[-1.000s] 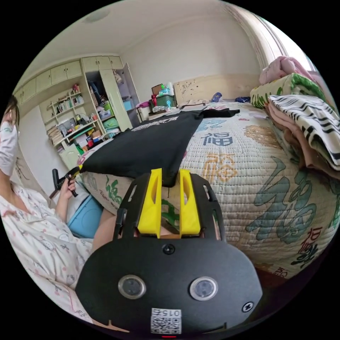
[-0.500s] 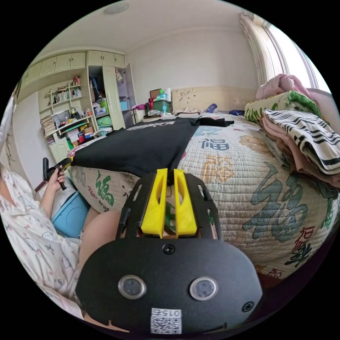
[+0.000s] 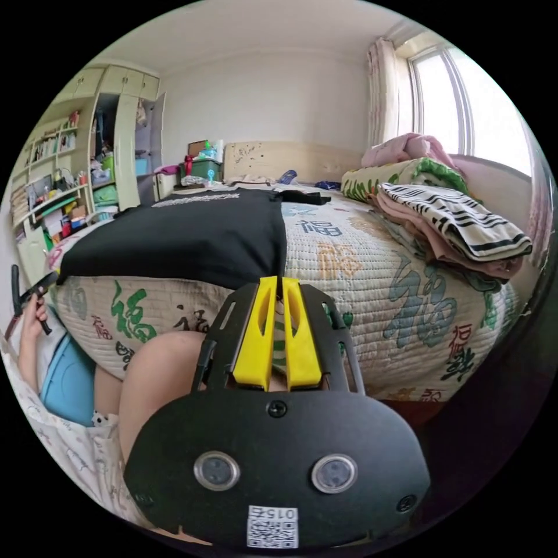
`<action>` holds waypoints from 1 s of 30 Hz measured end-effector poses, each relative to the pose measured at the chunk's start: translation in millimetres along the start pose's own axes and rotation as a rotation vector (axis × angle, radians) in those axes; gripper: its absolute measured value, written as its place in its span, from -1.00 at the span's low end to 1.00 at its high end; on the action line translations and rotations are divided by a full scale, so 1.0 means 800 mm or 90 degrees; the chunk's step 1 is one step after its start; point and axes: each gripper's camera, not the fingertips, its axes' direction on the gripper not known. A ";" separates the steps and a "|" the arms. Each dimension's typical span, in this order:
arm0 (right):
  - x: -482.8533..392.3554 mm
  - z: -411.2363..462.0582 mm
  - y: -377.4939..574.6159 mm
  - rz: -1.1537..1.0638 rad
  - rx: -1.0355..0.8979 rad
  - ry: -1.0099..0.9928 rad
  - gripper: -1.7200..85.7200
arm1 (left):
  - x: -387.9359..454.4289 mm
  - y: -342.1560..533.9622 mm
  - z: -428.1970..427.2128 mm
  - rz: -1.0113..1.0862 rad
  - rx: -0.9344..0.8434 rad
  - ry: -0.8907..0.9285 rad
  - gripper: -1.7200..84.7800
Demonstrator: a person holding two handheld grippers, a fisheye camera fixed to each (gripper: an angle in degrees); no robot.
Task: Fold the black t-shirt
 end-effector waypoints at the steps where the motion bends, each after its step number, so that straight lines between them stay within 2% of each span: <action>1: -0.017 0.005 -0.004 -0.009 -0.012 0.026 -0.96 | -0.002 0.008 0.006 0.014 -0.006 0.001 -0.94; 7: -0.077 0.030 -0.029 -0.048 -0.063 0.098 -0.96 | -0.008 0.054 0.035 0.101 -0.035 -0.004 -0.94; 19: -0.114 0.049 -0.072 -0.001 -0.095 0.068 -0.96 | -0.057 0.142 0.113 0.222 -0.131 0.050 -0.94; 25: -0.121 0.042 -0.097 -0.001 -0.092 0.053 -0.95 | -0.068 0.178 0.161 0.287 -0.211 0.040 -0.94; 30: -0.107 0.031 -0.122 0.014 -0.091 0.007 -0.94 | -0.089 0.220 0.195 0.310 -0.229 0.039 -0.95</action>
